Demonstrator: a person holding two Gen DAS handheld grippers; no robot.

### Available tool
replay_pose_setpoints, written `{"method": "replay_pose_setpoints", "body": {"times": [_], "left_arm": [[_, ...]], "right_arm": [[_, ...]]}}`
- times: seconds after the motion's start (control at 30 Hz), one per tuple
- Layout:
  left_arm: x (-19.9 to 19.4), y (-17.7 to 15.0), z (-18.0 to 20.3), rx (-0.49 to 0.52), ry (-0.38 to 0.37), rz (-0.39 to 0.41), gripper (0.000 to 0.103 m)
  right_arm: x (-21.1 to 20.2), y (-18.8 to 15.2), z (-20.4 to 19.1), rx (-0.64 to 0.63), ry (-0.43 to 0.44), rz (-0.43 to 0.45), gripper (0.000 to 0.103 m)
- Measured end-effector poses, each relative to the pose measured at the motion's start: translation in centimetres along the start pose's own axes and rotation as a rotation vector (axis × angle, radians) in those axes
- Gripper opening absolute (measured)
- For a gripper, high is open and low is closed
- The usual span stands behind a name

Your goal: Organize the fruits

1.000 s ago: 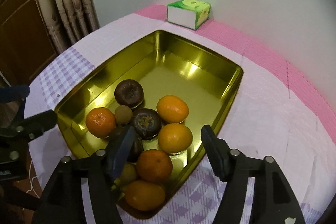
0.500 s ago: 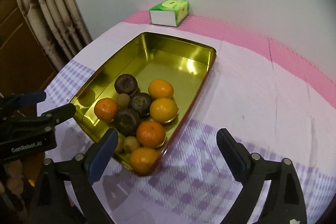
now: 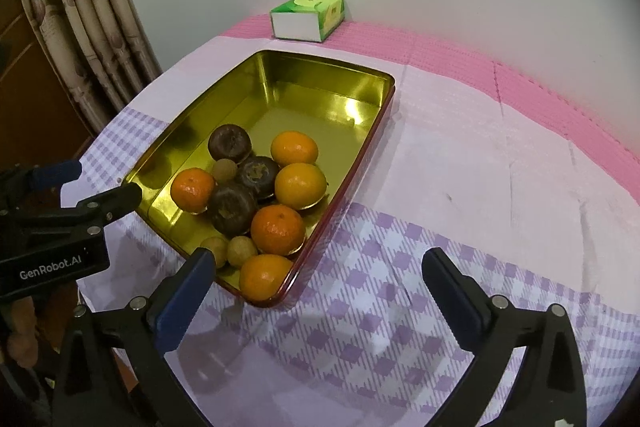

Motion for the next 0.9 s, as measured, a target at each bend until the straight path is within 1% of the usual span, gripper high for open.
{"method": "replay_pose_setpoints", "body": {"times": [0.4, 0.9], "left_arm": [[0.15, -0.13, 0.25, 0.01, -0.001, -0.005, 0.087], [0.18, -0.22, 0.32, 0.017, 0.001, -0.007, 0.087]], "right_arm": [[-0.05, -0.14, -0.35, -0.036, -0.032, 0.005, 0.103], [0.51, -0.22, -0.51, -0.037, -0.036, -0.01, 0.103]]}}
Point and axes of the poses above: each gripper's, at about its wrist camera, not at the fingertips, and x roughly the way its jaws point, z to its right, y to its top, the point moved 10 cm from there along x, roughly the way its jaws point, and after that the axes turned 13 degrees about -y, right-handed, at the moved point
